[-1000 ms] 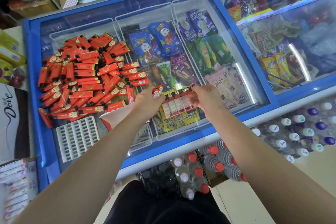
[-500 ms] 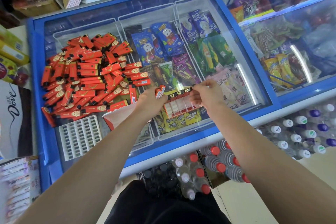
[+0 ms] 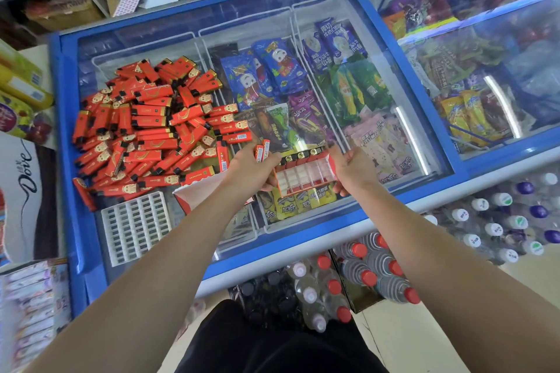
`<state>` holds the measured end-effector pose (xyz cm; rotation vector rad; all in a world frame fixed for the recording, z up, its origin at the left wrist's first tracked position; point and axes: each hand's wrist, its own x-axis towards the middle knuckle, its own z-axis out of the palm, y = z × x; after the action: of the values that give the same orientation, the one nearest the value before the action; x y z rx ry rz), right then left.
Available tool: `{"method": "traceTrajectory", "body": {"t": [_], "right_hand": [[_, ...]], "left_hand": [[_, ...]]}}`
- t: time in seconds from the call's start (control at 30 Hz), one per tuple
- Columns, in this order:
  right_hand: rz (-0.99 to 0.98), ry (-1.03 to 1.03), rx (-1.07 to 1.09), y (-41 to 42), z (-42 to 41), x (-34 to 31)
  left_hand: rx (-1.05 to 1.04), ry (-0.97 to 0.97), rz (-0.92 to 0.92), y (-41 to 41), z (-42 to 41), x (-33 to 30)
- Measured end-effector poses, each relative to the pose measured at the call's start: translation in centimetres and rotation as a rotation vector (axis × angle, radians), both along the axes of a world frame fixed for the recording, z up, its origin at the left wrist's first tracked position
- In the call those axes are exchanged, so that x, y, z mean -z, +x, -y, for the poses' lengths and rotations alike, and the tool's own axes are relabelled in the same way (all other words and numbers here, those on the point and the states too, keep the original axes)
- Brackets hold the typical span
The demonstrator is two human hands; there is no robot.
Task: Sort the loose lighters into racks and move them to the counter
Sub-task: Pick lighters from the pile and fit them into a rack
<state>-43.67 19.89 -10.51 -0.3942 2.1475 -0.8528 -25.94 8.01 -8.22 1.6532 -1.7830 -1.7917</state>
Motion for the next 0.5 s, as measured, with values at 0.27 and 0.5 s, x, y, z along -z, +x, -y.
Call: {"method": "traceTrajectory", "body": {"t": [0.27, 0.5], "right_hand": [[0.004, -0.294, 0.057, 3.5, 0.8, -2.1], [0.381, -0.323, -0.089, 8.3, 1.5, -4.0]], "left_hand": [[-0.065, 0.135, -0.130, 0.7, -0.5, -0.8], [-0.076, 0.150, -0.149, 0.9, -0.9, -1.0]]}}
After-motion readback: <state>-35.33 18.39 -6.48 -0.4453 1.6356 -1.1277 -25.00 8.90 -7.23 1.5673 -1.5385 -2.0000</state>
